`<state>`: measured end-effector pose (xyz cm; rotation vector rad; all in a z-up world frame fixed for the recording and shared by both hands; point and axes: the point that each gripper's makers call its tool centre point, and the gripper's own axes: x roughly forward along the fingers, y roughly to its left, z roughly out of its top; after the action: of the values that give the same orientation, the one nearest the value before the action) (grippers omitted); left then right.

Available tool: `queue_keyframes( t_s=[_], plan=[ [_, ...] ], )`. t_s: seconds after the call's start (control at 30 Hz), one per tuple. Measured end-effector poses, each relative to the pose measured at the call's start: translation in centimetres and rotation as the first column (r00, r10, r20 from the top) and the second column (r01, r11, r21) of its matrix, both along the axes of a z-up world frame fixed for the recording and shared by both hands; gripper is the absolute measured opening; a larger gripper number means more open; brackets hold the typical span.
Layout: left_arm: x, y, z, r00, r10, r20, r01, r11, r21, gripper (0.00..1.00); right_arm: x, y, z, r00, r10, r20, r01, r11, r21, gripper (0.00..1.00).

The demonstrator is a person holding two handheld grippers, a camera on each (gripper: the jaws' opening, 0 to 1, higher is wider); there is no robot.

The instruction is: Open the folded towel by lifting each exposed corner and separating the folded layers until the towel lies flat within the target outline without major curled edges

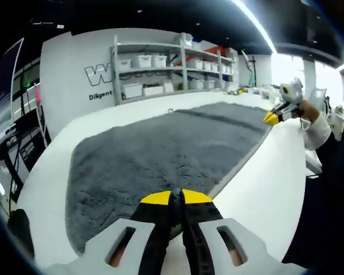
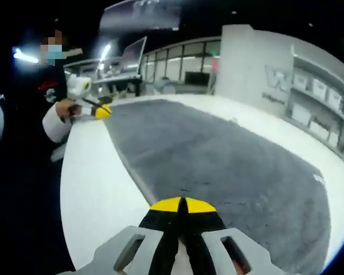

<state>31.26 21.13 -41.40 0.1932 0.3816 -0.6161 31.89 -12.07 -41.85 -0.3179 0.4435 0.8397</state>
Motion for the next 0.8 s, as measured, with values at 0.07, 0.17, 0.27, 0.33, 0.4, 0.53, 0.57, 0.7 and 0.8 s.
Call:
queue_keyframes(
  t_s=[0.07, 0.17, 0.27, 0.33, 0.4, 0.53, 0.57, 0.7, 0.8],
  plan=[
    [-0.2, 0.2, 0.0, 1.0, 0.001, -0.025, -0.002, 1.0, -0.028, 0.05, -0.5, 0.2, 0.0, 1.0, 0.009, -0.01, -0.009, 1.0, 0.002, 0.0],
    [-0.3, 0.2, 0.0, 0.999, 0.005, -0.039, -0.007, 0.999, -0.039, 0.05, -1.1, 0.3, 0.0, 0.999, 0.026, -0.02, -0.026, 1.0, 0.0, 0.0],
    [-0.6, 0.3, 0.0, 0.999, -0.002, -0.041, 0.001, 1.0, -0.012, 0.05, -1.6, 0.4, 0.0, 0.999, 0.036, -0.028, -0.036, 0.999, -0.007, 0.0],
    [-0.7, 0.3, 0.0, 0.999, -0.002, -0.045, 0.002, 1.0, -0.002, 0.05, -1.6, 0.4, 0.0, 0.999, 0.038, -0.032, -0.038, 0.999, -0.01, 0.0],
    [-0.8, 0.4, 0.0, 0.999, -0.001, -0.051, 0.001, 1.0, 0.001, 0.05, -1.8, 0.4, 0.0, 0.998, 0.04, -0.04, -0.04, 0.999, -0.011, 0.0],
    [-1.3, 0.5, 0.0, 0.998, -0.014, -0.069, 0.015, 1.0, 0.009, 0.05, -2.1, 0.6, 0.0, 0.997, 0.068, -0.024, -0.069, 0.997, -0.034, 0.0],
    [-1.4, 0.4, 0.0, 0.998, -0.028, -0.065, 0.029, 0.999, 0.019, 0.06, -2.1, 0.7, 0.1, 0.996, 0.091, -0.001, -0.091, 0.994, -0.053, 0.0],
    [-1.6, -0.7, 0.4, 0.996, -0.093, -0.007, 0.093, 0.994, 0.053, 0.07, -2.7, 2.0, 1.4, 0.991, 0.131, 0.018, -0.131, 0.991, 0.002, 0.0],
    [-1.6, -2.0, 1.4, 0.991, -0.126, 0.045, 0.125, 0.992, 0.03, 0.11, -3.1, 3.1, 2.2, 0.987, 0.153, 0.042, -0.154, 0.988, 0.025, 0.0]
  ],
)
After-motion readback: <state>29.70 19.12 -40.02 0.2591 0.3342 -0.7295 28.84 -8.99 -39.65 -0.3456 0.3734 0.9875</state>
